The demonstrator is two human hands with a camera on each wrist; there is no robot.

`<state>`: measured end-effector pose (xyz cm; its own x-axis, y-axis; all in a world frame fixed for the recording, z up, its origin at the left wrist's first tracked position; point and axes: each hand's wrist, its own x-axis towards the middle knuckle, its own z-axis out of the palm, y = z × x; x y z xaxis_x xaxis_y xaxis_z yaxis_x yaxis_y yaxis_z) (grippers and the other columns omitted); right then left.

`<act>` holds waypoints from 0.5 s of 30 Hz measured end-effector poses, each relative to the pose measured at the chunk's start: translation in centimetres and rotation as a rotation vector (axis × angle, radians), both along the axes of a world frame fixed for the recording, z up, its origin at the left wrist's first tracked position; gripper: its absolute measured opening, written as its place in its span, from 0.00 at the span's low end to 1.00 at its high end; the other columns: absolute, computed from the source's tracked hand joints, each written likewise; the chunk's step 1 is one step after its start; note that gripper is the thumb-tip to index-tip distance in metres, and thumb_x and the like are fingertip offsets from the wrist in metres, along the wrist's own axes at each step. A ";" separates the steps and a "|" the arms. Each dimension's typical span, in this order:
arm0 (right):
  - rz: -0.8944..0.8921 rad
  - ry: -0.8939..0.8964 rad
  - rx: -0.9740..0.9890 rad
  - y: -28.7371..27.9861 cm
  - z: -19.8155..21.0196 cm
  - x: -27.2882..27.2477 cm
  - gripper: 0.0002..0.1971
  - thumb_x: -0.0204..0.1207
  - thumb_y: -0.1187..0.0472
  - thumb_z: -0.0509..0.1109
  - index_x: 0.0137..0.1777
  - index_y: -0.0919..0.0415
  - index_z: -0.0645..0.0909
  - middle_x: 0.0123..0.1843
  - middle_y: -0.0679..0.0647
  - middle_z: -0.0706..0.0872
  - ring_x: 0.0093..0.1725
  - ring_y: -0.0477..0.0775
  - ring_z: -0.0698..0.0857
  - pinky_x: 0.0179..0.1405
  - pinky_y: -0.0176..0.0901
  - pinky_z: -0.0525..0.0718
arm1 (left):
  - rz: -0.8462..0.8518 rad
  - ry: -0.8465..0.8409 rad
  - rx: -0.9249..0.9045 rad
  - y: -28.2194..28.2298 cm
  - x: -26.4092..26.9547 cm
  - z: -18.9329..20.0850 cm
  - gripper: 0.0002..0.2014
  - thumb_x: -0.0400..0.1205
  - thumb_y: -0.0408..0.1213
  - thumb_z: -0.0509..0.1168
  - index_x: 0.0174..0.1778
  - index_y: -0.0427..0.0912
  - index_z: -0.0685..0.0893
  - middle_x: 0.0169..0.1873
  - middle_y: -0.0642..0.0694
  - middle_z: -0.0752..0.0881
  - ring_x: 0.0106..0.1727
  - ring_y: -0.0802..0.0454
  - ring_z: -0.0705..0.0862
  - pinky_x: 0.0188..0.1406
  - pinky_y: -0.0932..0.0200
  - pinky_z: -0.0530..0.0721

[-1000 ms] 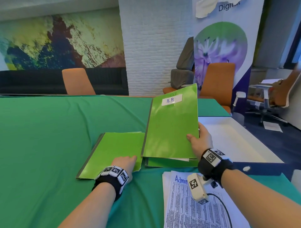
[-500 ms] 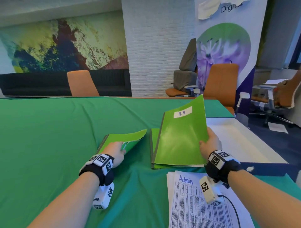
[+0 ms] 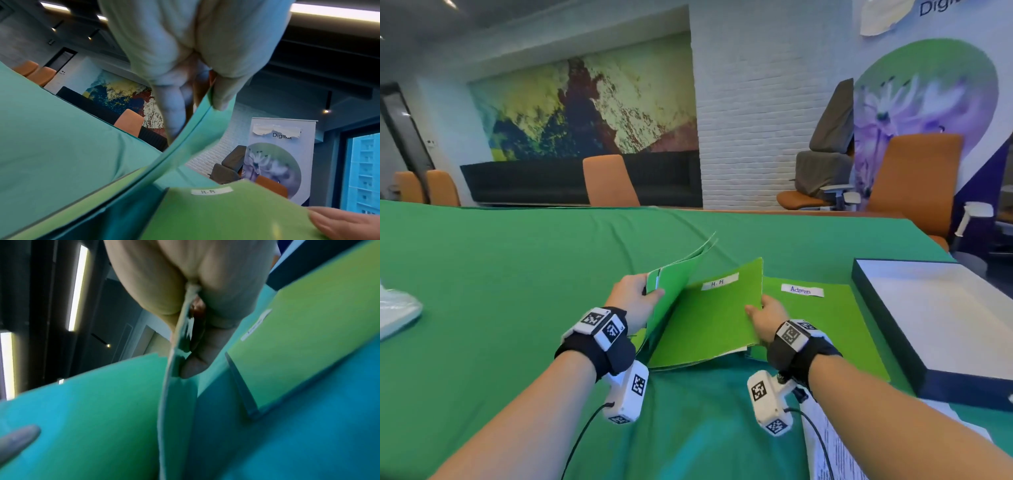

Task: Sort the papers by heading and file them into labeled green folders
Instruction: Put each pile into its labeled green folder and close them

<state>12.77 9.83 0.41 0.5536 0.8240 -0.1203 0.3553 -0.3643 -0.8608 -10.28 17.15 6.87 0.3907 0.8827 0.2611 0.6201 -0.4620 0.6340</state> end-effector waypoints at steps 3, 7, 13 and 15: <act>0.117 -0.091 -0.160 0.9 -1.8 -1.0 0.21 0.85 0.60 0.57 0.74 0.71 0.68 0.72 0.65 0.76 0.67 0.63 0.79 0.64 0.49 0.79 | -0.048 0.061 -0.059 -0.5 0.2 -1.5 0.13 0.81 0.42 0.65 0.45 0.34 0.83 0.27 0.41 0.75 0.26 0.45 0.78 0.30 0.41 0.87; 0.140 -0.276 -0.242 0.0 -2.5 0.8 0.24 0.83 0.67 0.57 0.79 0.62 0.66 0.75 0.60 0.74 0.58 0.56 0.82 0.55 0.42 0.80 | -0.100 0.141 -0.071 -1.0 1.5 -2.9 0.11 0.80 0.43 0.67 0.35 0.42 0.84 0.24 0.46 0.75 0.26 0.48 0.72 0.29 0.59 0.77; 0.338 -0.511 -0.530 -4.4 -3.2 3.3 0.27 0.79 0.71 0.57 0.77 0.52 0.70 0.76 0.53 0.74 0.71 0.56 0.77 0.69 0.42 0.76 | -0.156 0.499 0.007 -2.1 4.8 -5.2 0.11 0.81 0.44 0.64 0.44 0.40 0.85 0.29 0.48 0.79 0.35 0.47 0.76 0.27 0.62 0.69; 0.344 -0.538 -0.530 -5.3 -3.1 3.7 0.29 0.78 0.72 0.56 0.77 0.50 0.71 0.76 0.52 0.75 0.71 0.55 0.77 0.69 0.42 0.77 | -0.175 0.612 -0.001 -2.4 5.4 -6.1 0.12 0.81 0.44 0.64 0.57 0.43 0.86 0.43 0.46 0.87 0.42 0.47 0.80 0.38 0.63 0.76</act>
<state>16.46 4.48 -2.69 0.3740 0.8665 -0.3306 0.8353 -0.4696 -0.2860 -4.88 14.72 0.73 0.6071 0.7926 -0.0562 0.7860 -0.5886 0.1892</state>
